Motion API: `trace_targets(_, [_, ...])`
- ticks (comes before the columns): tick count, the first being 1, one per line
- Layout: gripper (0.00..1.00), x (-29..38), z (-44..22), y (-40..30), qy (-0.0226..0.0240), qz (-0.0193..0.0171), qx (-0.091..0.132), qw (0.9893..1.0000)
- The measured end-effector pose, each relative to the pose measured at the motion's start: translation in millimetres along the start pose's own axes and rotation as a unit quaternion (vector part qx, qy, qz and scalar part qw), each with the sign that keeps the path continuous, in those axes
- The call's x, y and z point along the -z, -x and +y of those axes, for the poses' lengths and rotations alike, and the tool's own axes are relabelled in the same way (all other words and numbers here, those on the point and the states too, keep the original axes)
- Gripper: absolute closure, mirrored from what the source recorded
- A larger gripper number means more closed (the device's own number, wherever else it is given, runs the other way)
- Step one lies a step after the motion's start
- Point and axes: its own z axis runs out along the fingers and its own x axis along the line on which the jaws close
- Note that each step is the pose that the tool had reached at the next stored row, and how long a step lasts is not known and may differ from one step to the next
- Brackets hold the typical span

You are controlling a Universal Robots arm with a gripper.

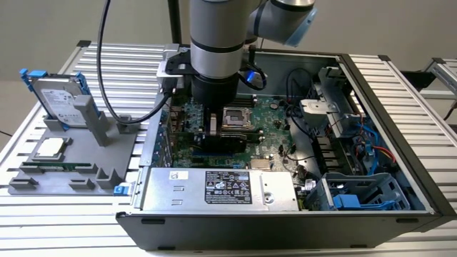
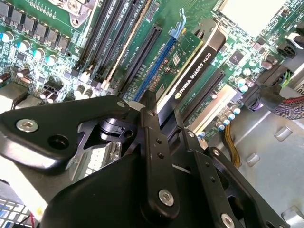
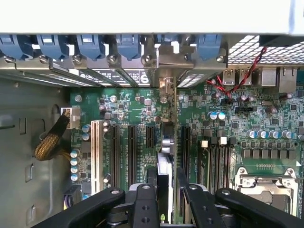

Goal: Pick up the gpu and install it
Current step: 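Insert the gpu into the slot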

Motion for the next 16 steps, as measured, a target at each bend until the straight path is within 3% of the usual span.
trace_targets(6, [1.00,-4.6,0.6,0.1,0.0001,0.0004,0.000,1.0000])
trace_targets(16, [1.00,-5.1,0.6,0.2,0.0000,0.0001,0.000,1.0000])
